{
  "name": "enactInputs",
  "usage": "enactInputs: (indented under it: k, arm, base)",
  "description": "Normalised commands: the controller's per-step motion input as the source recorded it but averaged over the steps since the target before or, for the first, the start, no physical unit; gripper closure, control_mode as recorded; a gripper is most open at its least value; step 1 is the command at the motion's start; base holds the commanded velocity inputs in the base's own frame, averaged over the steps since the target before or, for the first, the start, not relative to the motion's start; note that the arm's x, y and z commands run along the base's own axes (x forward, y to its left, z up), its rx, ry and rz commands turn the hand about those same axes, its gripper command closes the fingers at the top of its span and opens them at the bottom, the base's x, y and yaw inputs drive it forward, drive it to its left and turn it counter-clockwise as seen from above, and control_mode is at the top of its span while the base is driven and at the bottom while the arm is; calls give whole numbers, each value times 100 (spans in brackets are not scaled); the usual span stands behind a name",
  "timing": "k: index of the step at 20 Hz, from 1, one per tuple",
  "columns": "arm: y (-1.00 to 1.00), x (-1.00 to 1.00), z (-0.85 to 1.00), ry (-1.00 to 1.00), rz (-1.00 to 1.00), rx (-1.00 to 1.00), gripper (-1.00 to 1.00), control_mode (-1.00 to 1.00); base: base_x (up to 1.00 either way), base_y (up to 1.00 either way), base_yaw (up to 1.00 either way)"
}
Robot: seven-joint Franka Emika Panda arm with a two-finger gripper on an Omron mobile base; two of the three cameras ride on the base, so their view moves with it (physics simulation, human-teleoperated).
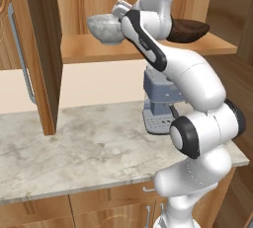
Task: Move the bowls from the cabinet to the plates on the dining table.
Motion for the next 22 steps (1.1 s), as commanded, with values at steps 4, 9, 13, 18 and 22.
enactInputs:
  k: [4, 9, 13, 18, 22]
  arm:
    - [3, 10, -14, 0, -3, 5, -100, -100]
    - [3, 7, -4, 0, -3, 5, -100, -100]
    - [14, 16, -2, 0, -5, 3, -100, -100]
    - [13, 21, -7, 0, -4, 2, -100, -100]
    - [5, 20, -10, 0, -3, 4, -100, -100]
  base:
    - [0, 0, 0]
    - [0, 0, 0]
    - [0, 0, 0]
    - [0, 0, 0]
    - [0, 0, 0]
